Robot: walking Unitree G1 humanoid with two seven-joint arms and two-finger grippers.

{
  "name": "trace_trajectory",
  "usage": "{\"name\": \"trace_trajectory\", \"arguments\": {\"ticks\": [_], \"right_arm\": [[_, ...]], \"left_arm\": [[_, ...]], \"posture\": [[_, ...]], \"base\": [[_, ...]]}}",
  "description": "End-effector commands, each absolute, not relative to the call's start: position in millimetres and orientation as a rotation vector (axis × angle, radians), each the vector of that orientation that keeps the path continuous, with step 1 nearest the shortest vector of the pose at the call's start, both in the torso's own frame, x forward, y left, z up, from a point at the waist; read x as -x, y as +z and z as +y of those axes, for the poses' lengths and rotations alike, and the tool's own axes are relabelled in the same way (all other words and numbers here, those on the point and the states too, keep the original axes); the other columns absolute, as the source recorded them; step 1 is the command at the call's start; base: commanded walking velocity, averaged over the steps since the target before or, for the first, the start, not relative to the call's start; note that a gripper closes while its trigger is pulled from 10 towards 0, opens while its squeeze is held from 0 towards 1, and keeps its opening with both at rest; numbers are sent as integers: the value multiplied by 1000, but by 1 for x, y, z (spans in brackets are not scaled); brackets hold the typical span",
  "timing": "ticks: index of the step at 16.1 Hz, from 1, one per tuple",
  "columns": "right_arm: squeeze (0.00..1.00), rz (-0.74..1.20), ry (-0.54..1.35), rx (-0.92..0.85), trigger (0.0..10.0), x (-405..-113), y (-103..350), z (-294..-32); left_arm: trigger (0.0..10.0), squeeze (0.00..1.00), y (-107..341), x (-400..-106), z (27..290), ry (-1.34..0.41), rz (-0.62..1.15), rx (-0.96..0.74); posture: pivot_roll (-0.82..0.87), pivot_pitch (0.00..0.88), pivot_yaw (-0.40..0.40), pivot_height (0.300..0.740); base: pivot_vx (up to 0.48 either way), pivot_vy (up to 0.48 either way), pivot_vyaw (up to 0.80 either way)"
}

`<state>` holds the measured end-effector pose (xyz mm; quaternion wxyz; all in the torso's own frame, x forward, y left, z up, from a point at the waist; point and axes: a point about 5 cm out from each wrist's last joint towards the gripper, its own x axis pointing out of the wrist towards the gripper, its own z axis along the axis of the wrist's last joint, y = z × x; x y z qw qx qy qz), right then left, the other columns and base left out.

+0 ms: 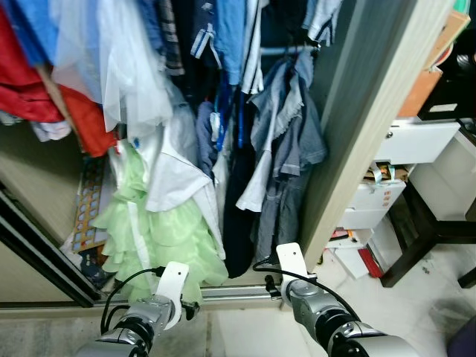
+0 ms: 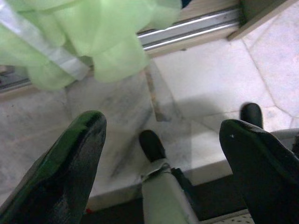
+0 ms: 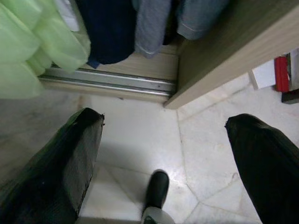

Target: Clean up the room

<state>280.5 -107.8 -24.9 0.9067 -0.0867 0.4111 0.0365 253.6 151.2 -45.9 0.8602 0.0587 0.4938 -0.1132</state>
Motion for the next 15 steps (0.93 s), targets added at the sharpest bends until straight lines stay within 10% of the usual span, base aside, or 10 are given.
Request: {"name": "trace_trajectory", "arguments": {"ticks": [1, 15], "right_arm": [[0, 835, 82, 181, 10000, -284, -22, -106], [0, 828, 94, 192, 10000, -285, -21, -105]], "left_arm": [[10000, 0, -42, -260, 152, -231, 1013, -133], [10000, 0, -40, -262, 151, -233, 1003, -126]], "posture": [[-143, 0, 34, 740], [-142, 0, 35, 740]], "base": [[0, 0, 0], [252, 0, 0]]}}
